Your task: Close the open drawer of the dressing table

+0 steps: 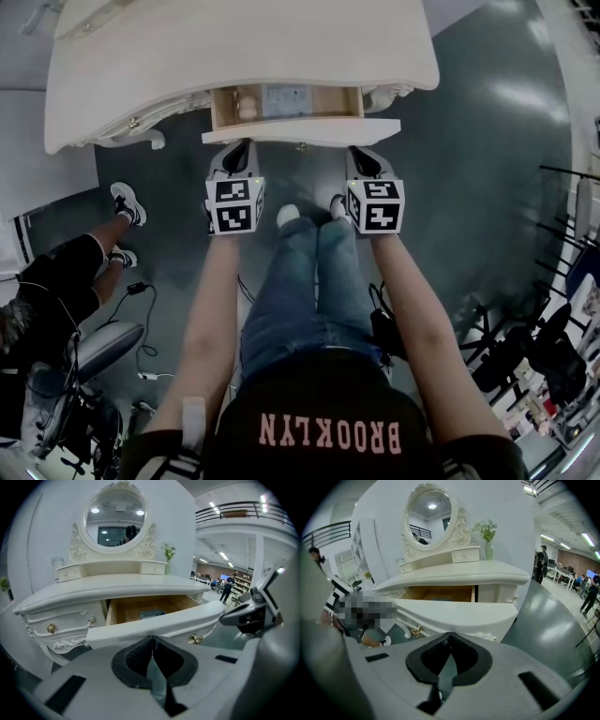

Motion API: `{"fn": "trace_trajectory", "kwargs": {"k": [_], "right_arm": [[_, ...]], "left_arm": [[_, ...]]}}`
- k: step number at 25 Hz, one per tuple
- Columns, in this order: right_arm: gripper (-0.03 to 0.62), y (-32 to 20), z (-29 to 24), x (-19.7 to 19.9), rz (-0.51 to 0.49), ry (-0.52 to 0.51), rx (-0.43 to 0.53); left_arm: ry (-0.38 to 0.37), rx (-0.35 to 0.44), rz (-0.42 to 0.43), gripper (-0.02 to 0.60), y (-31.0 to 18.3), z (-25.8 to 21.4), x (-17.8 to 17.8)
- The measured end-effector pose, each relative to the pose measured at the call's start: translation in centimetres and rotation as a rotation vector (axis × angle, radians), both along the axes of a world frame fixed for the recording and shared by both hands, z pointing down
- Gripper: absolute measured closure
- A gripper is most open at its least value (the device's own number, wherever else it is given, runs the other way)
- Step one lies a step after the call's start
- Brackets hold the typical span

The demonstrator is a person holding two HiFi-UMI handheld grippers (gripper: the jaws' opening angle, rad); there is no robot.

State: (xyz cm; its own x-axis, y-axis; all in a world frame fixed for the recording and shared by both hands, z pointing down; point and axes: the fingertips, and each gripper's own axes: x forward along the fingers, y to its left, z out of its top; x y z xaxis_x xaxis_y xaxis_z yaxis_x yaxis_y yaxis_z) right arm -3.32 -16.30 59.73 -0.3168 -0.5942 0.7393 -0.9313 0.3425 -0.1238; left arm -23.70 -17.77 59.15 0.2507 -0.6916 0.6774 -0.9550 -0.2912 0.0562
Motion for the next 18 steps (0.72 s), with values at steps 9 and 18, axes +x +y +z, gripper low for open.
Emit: {"fn": "trace_trajectory", "kwargs": {"k": [9, 18], "right_arm": [[0.597, -2.3, 0.2, 0.0, 0.013, 0.003, 0.012], [0.597, -4.4, 0.1, -0.2, 0.029, -0.002, 0.029]], "left_arm": [[-0.002, 0.022, 0.008, 0.577, -2.3, 0.0, -0.3], [-0.018, 0.037, 0.024, 0.577, -4.5, 0.0, -0.5]]}}
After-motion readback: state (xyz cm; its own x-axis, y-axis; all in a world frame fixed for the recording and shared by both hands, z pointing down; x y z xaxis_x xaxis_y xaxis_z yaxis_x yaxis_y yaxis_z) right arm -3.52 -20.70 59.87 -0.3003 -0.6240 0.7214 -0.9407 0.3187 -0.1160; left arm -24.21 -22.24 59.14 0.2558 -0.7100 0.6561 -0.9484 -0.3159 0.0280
